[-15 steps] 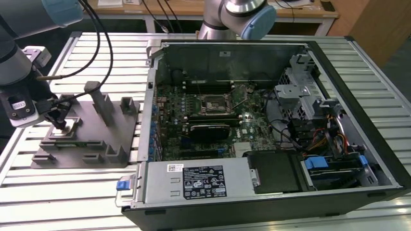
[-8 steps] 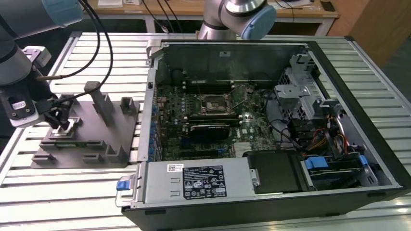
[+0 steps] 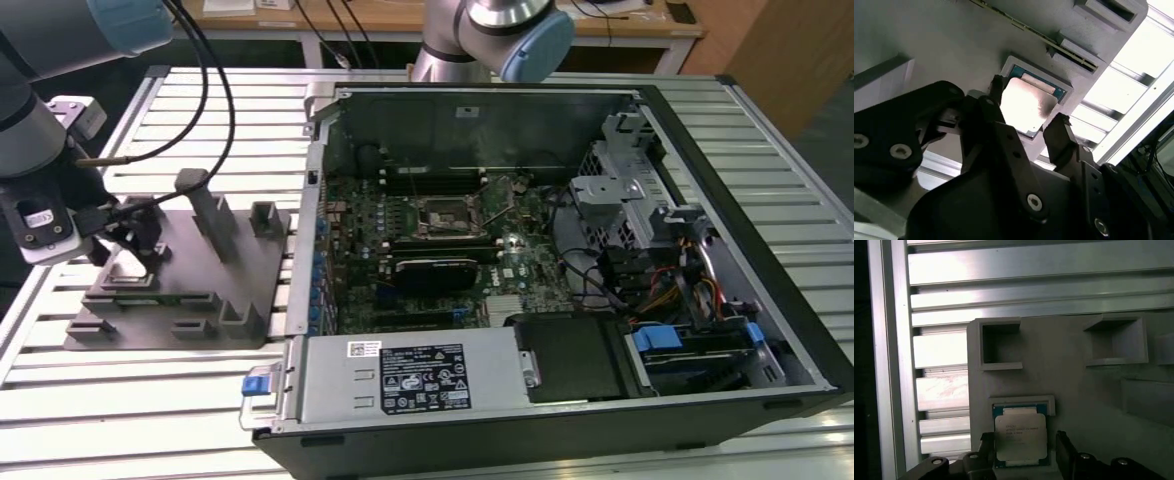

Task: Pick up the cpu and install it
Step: 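Pick up the cpu and move it towards the insertion slot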

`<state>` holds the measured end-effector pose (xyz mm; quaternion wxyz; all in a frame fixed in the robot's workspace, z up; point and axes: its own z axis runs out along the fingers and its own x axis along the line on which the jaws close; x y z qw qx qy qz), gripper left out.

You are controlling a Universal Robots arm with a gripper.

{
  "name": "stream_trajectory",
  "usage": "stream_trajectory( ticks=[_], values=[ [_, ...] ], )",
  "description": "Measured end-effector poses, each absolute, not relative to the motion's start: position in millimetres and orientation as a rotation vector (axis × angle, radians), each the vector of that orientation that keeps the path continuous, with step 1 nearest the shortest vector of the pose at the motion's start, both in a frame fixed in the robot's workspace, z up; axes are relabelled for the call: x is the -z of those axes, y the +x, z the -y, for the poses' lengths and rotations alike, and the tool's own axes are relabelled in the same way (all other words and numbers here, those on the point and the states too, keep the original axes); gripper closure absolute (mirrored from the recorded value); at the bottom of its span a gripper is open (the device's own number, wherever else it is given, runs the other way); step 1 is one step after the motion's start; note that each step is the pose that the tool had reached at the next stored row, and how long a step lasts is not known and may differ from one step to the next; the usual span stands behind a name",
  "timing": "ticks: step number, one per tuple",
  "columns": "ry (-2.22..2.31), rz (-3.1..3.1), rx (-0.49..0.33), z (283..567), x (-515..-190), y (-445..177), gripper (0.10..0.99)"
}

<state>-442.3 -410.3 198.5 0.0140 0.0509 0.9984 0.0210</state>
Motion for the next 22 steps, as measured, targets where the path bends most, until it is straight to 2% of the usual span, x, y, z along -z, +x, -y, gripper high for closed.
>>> stream_trajectory(
  ticks=[1,3,4,22],
  values=[
    [0.159,-3.109,-0.065,410.3,-198.4,-442.3,0.443],
    [0.159,-3.109,-0.065,410.3,-198.5,-442.3,0.443],
    [0.159,-3.109,-0.065,410.3,-198.4,-442.3,0.38],
    [0.159,-3.109,-0.064,410.3,-193.9,-442.3,0.369]
  ],
)
